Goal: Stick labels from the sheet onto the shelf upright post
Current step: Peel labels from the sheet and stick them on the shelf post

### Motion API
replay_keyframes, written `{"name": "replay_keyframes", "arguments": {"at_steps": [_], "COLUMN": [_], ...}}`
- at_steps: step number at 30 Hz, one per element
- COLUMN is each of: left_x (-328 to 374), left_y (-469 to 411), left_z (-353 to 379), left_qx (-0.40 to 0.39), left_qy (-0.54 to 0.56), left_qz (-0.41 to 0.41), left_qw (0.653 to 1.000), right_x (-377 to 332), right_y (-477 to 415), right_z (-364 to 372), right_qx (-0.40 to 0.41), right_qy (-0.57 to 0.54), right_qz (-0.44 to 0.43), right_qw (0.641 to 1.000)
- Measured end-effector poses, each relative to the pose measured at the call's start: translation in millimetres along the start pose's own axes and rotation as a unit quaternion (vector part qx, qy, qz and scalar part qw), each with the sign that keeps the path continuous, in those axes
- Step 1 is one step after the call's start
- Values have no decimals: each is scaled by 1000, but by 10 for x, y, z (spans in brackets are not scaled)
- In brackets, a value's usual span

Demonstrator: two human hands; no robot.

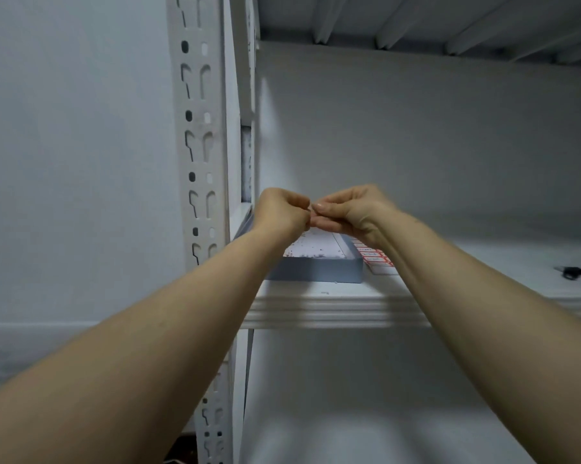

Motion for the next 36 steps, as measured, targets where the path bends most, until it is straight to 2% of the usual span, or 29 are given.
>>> {"name": "replay_keyframes", "arguments": {"at_steps": [3, 9, 15, 18, 22, 25, 27, 29, 31, 33, 35, 36], "left_x": [-52, -112, -133, -75, 45, 161, 269, 304, 213, 72, -187, -352], "left_y": [-57, -103, -123, -58, 103, 298, 514, 710, 781, 778, 667, 590], "left_z": [-26, -43, -84, -55, -113, -216, -332, -513, -793, -1103, -1312, -1362], "left_qx": [21, 49, 71, 57, 71, 91, 119, 176, 253, 311, 311, 283], "left_qy": [-5, -19, -21, -64, -90, -84, -85, -96, -71, -5, 60, 104], "left_qz": [-19, -18, -11, 12, 80, 188, 301, 372, 359, 287, 164, 94], "left_qw": [1000, 998, 997, 996, 990, 974, 942, 906, 896, 906, 934, 949], "right_x": [-12, -22, -88, -99, -44, -102, -106, -3, 45, -101, -268, -320], "right_y": [-31, -89, -94, -115, -67, 51, 93, 91, 108, 196, 373, 505], "right_z": [0, 41, -64, -61, 24, 75, 165, 274, 340, 377, 494, 625], "right_qx": [-14, -48, 47, 83, 54, 94, 92, 28, 6, 65, 110, 108], "right_qy": [10, 179, 239, 382, 424, 504, 554, 610, 616, 560, 503, 491], "right_qz": [11, -15, -89, -102, -94, -116, -133, -124, -138, -212, -324, -391], "right_qw": [1000, 983, 966, 915, 899, 851, 817, 782, 775, 798, 794, 771]}}
Point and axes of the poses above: each hand's wrist, its own y-axis away from the middle knuckle, its own z-axis out of the palm, x = y × z, the point moved 8 cm from there along -y, towards the middle knuckle, and after that the axes turned 5 degrees about y, right-handed, at the moved point
